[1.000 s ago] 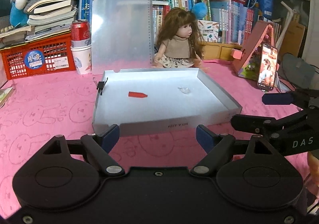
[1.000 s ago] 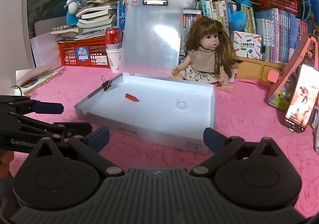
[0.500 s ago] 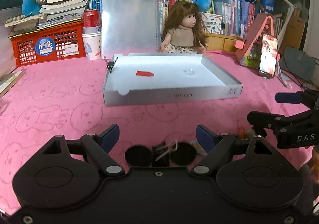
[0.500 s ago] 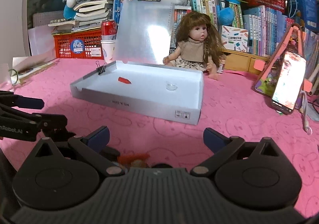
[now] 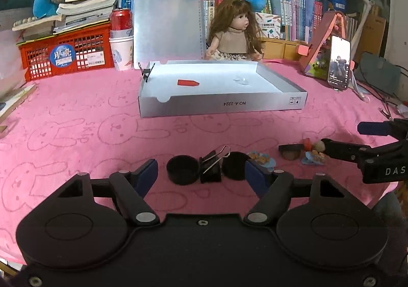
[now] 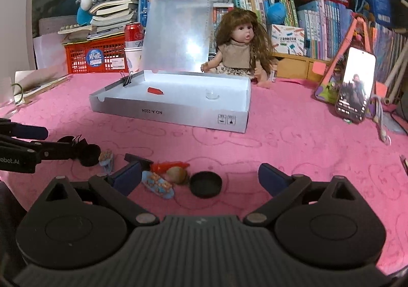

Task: Organize rigid objects
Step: 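Withdraw both grippers from the box back toward the scattered items, then grasp a black round lid with the left gripper while the right gripper grasps another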

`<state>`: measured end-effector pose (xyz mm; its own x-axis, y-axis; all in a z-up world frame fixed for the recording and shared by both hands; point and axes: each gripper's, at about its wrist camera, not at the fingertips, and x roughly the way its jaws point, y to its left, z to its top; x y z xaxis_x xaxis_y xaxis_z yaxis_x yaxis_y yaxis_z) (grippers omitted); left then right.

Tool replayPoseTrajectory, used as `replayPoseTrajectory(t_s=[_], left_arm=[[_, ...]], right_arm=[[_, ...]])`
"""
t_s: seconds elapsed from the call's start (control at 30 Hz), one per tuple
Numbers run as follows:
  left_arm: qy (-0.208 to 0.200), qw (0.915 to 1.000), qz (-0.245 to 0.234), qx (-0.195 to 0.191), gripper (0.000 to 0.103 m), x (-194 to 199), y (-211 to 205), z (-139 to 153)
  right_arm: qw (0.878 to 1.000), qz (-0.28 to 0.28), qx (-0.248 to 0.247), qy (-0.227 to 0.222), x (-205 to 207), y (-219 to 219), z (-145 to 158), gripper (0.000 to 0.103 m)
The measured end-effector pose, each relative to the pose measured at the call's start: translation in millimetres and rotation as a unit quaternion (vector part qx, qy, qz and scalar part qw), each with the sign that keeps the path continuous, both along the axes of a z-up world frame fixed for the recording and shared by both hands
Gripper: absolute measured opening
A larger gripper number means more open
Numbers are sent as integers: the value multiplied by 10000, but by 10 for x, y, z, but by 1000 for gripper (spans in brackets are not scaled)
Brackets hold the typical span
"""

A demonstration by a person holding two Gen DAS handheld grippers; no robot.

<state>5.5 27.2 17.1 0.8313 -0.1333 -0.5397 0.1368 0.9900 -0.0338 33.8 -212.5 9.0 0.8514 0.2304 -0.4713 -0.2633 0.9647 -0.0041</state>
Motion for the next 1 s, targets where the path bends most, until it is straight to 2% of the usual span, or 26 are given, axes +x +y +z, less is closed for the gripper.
replayPoseTrajectory(t_s=[0.2,0.33,0.43,0.6,0.77,0.9,1.0], left_arm=[[22,9994,326,-92,58,47,167,-1],[60,9990,436,-52,53,44,264,-31],[158,9990,429,-10,45,55,270,-72],[125,9991,332,213,44,46,164,-139],[81,9991,398,156,44,146,116,-156],[50,9989,439,177,44,218,99,-169],[33,9987,463,195,41,252,88,-177]], right_arm=[[9997,-153,-172,-122,-20,-45,-10,98],[9992,-226,-316,-128,-15,-84,-26,91],[9991,-244,-349,-57,-3,-93,-58,88],[9987,-174,-485,-60,-3,-33,-106,85],[9983,-221,-546,-44,44,25,-135,68],[9983,-239,-524,-95,51,38,-159,68],[9982,-222,-554,-74,59,55,-174,61]])
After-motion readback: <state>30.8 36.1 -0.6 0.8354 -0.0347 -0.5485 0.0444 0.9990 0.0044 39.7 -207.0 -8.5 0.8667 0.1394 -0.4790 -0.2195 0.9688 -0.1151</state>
